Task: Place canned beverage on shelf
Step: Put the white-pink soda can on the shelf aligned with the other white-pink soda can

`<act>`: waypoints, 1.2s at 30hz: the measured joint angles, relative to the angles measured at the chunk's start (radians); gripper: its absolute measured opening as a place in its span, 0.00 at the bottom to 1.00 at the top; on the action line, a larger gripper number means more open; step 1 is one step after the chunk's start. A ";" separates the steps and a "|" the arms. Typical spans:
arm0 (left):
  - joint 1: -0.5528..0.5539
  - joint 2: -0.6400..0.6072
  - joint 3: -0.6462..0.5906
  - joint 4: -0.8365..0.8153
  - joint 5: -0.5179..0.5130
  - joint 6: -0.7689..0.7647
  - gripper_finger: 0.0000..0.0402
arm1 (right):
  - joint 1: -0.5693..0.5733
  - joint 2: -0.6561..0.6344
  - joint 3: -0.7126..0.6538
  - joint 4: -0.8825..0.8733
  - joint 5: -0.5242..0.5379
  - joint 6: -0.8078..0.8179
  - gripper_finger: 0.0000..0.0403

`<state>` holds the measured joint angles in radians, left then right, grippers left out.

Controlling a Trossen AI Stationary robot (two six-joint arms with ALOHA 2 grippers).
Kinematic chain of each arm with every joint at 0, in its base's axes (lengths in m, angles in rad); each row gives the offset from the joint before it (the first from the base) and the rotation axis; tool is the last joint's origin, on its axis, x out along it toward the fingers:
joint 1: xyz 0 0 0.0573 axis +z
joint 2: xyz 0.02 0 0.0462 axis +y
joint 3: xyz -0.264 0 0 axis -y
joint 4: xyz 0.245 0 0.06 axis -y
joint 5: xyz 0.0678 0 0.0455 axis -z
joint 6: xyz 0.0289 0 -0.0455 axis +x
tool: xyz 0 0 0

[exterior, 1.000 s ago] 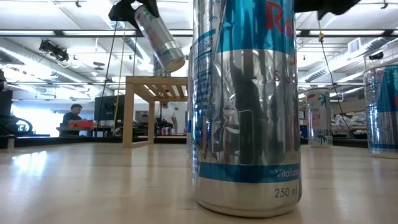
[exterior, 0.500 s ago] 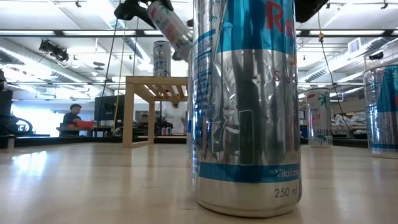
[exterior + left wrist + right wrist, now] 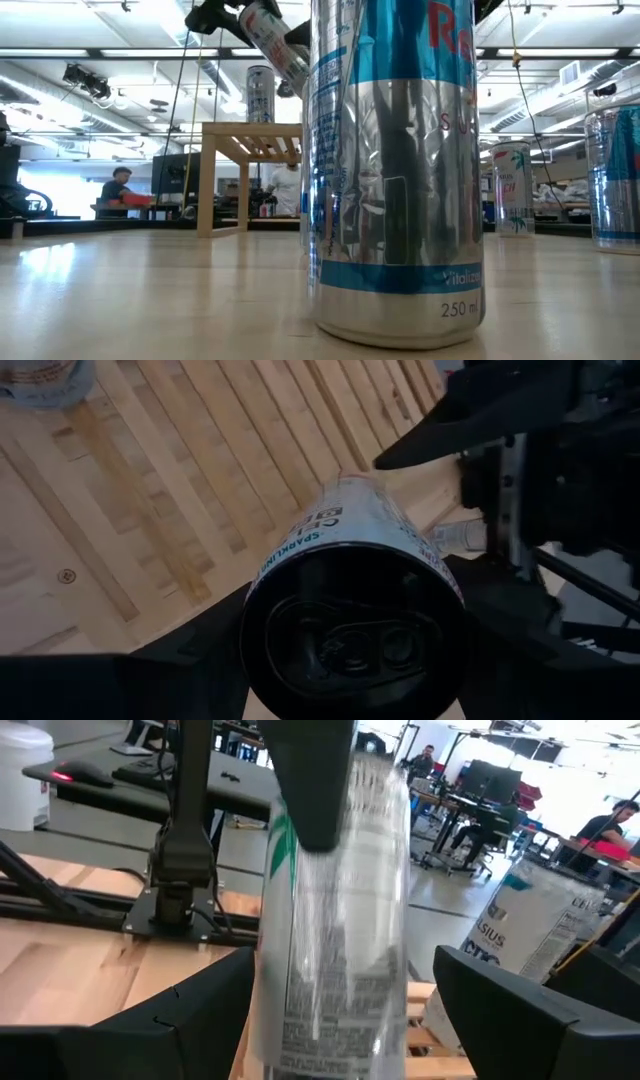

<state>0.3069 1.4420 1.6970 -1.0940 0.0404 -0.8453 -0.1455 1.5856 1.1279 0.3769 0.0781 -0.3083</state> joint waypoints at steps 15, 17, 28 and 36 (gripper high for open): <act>-0.006 0.050 0.000 0.054 0.045 0.051 0.66 | 0.000 0.000 0.004 -0.098 -0.005 0.046 0.79; -0.006 0.053 0.000 0.048 0.046 0.053 0.66 | 0.001 0.000 0.003 -0.099 -0.005 0.046 0.79; -0.006 0.053 0.000 0.046 0.045 0.058 0.66 | 0.001 0.000 0.003 -0.096 -0.004 0.074 0.63; -0.006 0.053 0.000 0.048 0.044 0.058 0.70 | 0.001 0.000 0.003 -0.096 0.000 0.074 0.61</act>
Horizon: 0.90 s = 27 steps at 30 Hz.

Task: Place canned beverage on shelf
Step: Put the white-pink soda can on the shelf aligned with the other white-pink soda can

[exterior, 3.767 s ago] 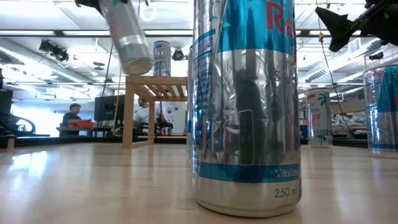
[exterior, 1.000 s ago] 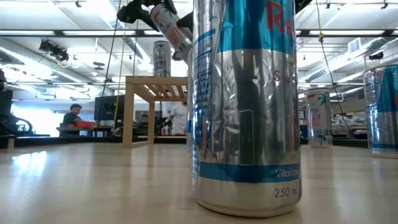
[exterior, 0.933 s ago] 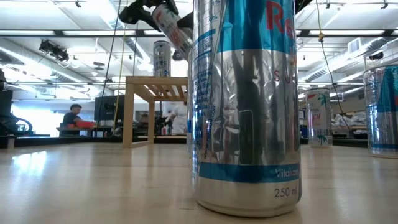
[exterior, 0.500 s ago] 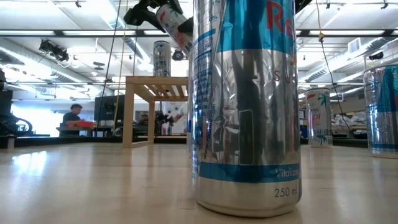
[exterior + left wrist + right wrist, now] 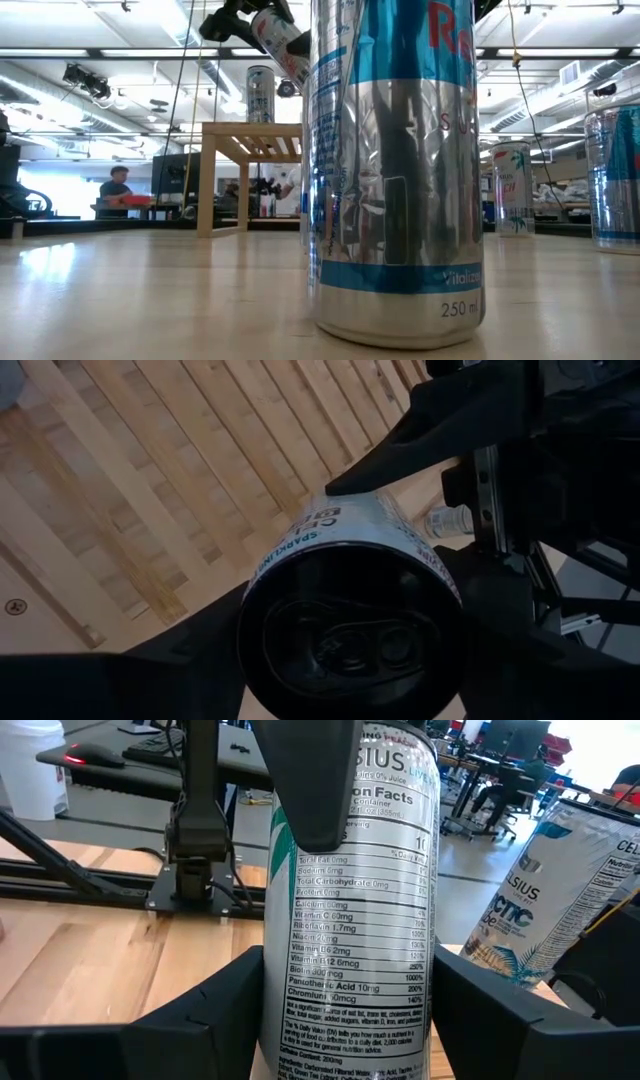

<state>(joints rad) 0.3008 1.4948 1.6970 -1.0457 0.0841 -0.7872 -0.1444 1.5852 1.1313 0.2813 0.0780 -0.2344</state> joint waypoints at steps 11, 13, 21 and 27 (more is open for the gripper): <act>0.001 0.000 0.000 0.011 -0.003 0.057 0.71 | 0.000 0.000 0.000 0.002 0.007 -0.003 0.62; 0.001 0.000 0.000 0.020 -0.003 0.061 0.71 | 0.000 -0.001 0.000 0.002 0.012 -0.002 0.62; 0.012 0.000 -0.001 0.024 0.022 0.085 0.71 | 0.000 -0.002 -0.001 0.002 0.015 0.000 0.62; 0.010 0.000 -0.001 0.031 0.004 0.072 0.71 | -0.001 -0.002 -0.001 0.002 0.014 0.000 0.62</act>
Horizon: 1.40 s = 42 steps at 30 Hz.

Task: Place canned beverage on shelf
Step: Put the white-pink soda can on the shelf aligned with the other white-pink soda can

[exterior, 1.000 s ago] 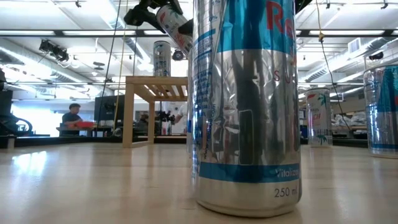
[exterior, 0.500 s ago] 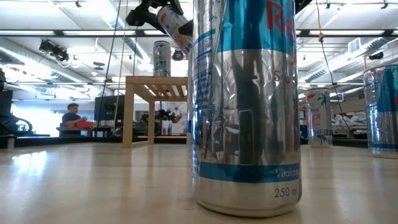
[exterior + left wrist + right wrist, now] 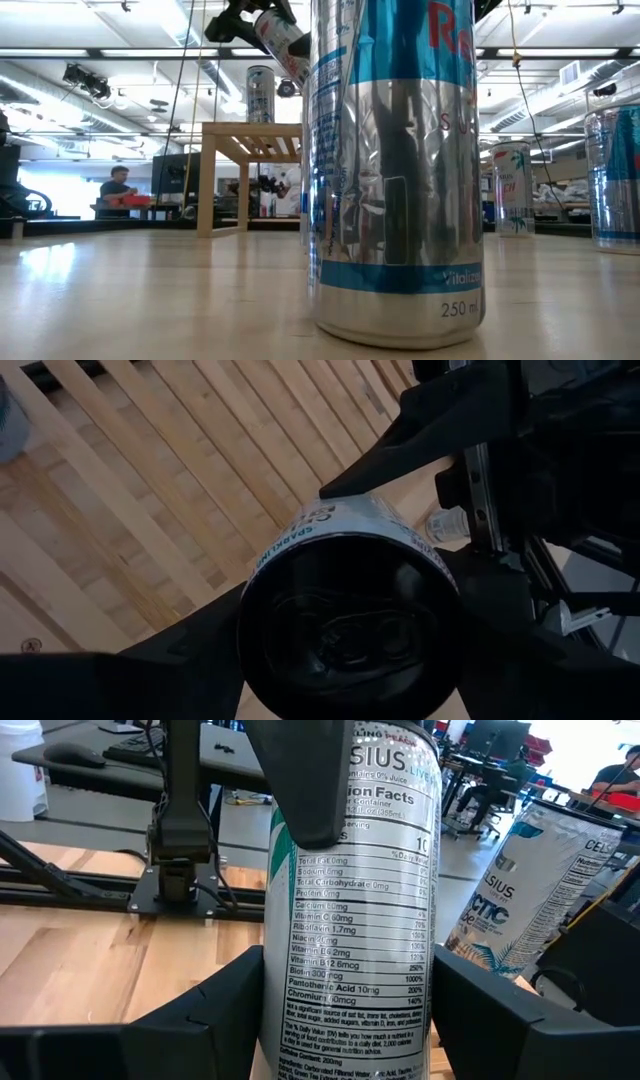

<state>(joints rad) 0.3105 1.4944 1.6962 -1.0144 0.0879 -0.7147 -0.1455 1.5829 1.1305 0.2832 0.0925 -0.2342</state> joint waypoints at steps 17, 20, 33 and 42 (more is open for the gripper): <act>-0.001 0.000 0.000 -0.007 -0.011 -0.003 0.71 | 0.000 0.001 -0.001 0.004 -0.004 -0.001 0.62; -0.001 0.000 0.000 -0.007 -0.014 -0.014 0.71 | 0.000 0.001 -0.001 0.004 -0.005 -0.001 0.62; -0.001 0.000 0.000 -0.004 -0.027 -0.044 0.71 | 0.000 0.001 -0.001 0.005 -0.007 0.000 0.62; 0.000 0.000 0.000 -0.005 -0.042 -0.050 0.71 | 0.000 0.002 -0.001 0.005 -0.007 0.000 0.62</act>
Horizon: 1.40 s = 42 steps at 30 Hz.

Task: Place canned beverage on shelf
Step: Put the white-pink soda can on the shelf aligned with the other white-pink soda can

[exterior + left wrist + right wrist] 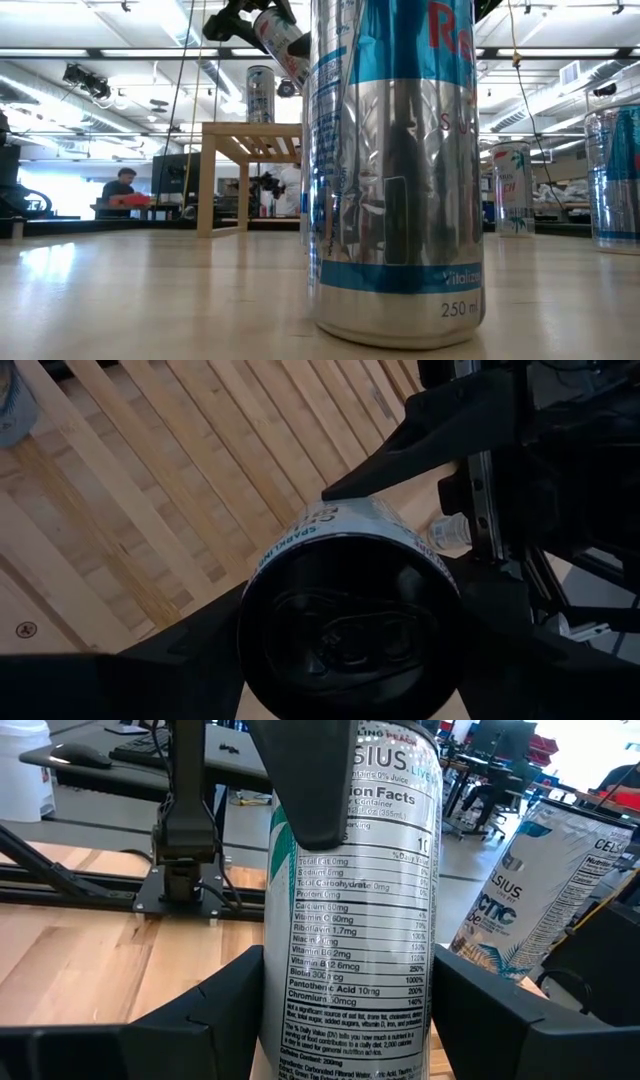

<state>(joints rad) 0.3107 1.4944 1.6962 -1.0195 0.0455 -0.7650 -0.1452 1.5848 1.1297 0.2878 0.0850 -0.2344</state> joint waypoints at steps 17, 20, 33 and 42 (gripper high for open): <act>0.070 0.000 0.003 0.017 0.053 0.048 0.91 | 0.000 0.005 -0.002 -0.020 0.025 0.032 0.62; 0.075 0.000 0.003 0.052 0.060 0.044 0.96 | -0.006 0.003 -0.002 -0.020 0.027 0.064 0.62; 0.068 0.001 0.002 0.125 0.035 0.234 0.98 | -0.026 -0.021 0.000 -0.058 0.176 0.107 0.62; 0.169 -0.064 0.000 0.150 0.045 0.396 0.98 | -0.066 -0.018 -0.002 -0.088 0.184 0.148 0.62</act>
<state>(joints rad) 0.4801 1.4306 1.6966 -0.8694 0.0901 -0.3691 -0.2107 1.5665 1.1278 0.1994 0.2688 -0.0860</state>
